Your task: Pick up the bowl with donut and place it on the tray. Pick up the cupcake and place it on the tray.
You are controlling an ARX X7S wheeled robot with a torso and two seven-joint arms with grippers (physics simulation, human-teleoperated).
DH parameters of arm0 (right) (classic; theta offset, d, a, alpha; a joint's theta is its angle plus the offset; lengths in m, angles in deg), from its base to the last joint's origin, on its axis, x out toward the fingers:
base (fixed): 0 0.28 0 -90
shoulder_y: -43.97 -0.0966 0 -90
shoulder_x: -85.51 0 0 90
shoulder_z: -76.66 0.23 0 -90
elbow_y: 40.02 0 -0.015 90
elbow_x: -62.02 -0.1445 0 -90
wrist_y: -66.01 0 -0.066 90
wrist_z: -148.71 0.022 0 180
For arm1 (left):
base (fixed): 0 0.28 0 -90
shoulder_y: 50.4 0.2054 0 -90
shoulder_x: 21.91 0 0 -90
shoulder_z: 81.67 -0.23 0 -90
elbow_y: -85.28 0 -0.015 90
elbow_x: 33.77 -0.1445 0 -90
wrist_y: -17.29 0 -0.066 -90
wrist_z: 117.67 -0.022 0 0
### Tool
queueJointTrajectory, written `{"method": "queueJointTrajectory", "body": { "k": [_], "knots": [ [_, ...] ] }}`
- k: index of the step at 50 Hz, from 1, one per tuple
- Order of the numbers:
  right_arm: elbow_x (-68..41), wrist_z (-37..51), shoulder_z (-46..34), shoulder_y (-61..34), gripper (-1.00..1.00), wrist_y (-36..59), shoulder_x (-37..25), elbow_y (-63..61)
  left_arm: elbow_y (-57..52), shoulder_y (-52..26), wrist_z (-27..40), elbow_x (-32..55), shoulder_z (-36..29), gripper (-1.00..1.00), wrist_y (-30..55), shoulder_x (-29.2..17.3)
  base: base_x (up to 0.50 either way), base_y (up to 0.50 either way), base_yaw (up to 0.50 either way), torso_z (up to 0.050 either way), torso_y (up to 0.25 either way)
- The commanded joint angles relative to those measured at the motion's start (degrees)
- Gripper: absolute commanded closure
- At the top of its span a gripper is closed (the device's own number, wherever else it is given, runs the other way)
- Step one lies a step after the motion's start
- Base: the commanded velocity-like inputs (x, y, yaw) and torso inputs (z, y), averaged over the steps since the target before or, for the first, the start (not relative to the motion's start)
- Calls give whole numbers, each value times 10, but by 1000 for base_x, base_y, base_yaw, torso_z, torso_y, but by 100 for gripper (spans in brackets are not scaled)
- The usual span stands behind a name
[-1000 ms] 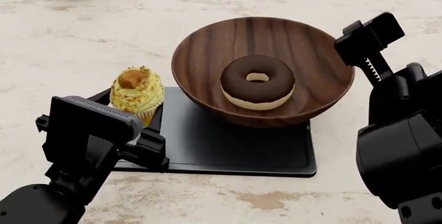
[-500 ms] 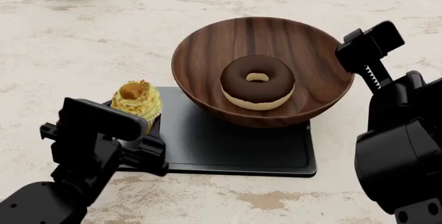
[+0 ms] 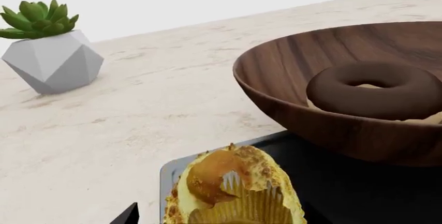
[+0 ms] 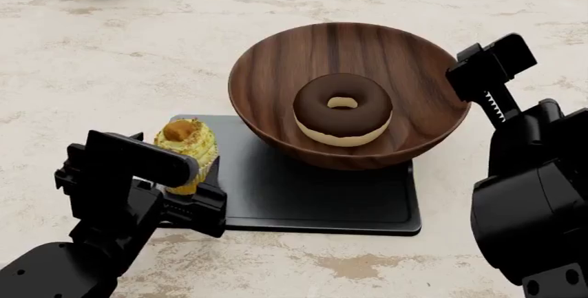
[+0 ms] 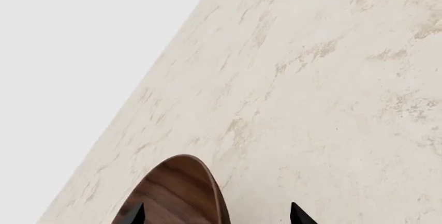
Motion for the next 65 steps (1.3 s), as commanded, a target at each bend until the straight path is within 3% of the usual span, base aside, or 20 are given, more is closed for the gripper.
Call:
{"method": "queueJointTrajectory", "body": {
  "k": [1,2,4,19,27,33,37,44,50,51,52,54,63,64,65],
  "knots": [
    [0,-1,-1,0,-100,-2,-1,2,-1,-1,5,7,-1,-100,2,-1,0,0,0,0,0],
    [-1,0,-2,2,-100,-2,-1,-1,-4,-2,6,9,1,-100,4,-2,0,0,0,0,0],
    [1,25,-15,-20,-100,20,-16,-21,-132,17,38,27,15,-100,65,-30,0,0,0,0,0],
    [-9,33,-16,-36,-100,25,-22,-28,-267,45,65,74,50,-100,119,-57,0,0,0,0,0],
    [-27,44,-18,-56,-100,38,-32,-61,-445,87,88,155,121,-100,154,-86,0,0,0,0,0],
    [-40,47,-20,-37,-100,51,-50,-130,-563,96,135,249,209,-100,194,-107,0,0,0,0,0],
    [-67,64,-1,1,-100,56,-75,-220,-575,75,219,326,181,-100,154,-172,0,0,0,0,0],
    [-113,99,39,44,-100,61,-127,-338,-575,14,362,374,4,-100,-55,-346,0,0,0,0,0],
    [-113,99,39,44,-100,60,-128,-339,-573,-14,390,374,-54,-100,-98,-377,0,0,0,0,0],
    [-139,114,54,48,-100,60,-149,-369,-575,-40,410,368,-104,-100,-145,-413,0,0,0,0,0],
    [-178,126,87,45,-100,51,-185,-377,-575,-75,441,339,-190,-100,-231,-492,0,0,0,0,0],
    [-184,121,101,54,-100,46,-191,-379,-576,-172,482,315,-353,-100,-325,-538,0,0,0,0,0],
    [-213,119,151,78,-100,31,-219,-387,-576,-632,612,206,-938,-100,-555,-628,0,0,0,0,0],
    [-216,117,161,84,-100,28,-222,-389,-576,-672,625,191,-977,-100,-600,-666,0,0,0,0,0],
    [-217,116,163,86,-100,28,-223,-390,-576,-710,632,186,-1017,-100,-612,-672,0,0,0,0,0]
  ]
}}
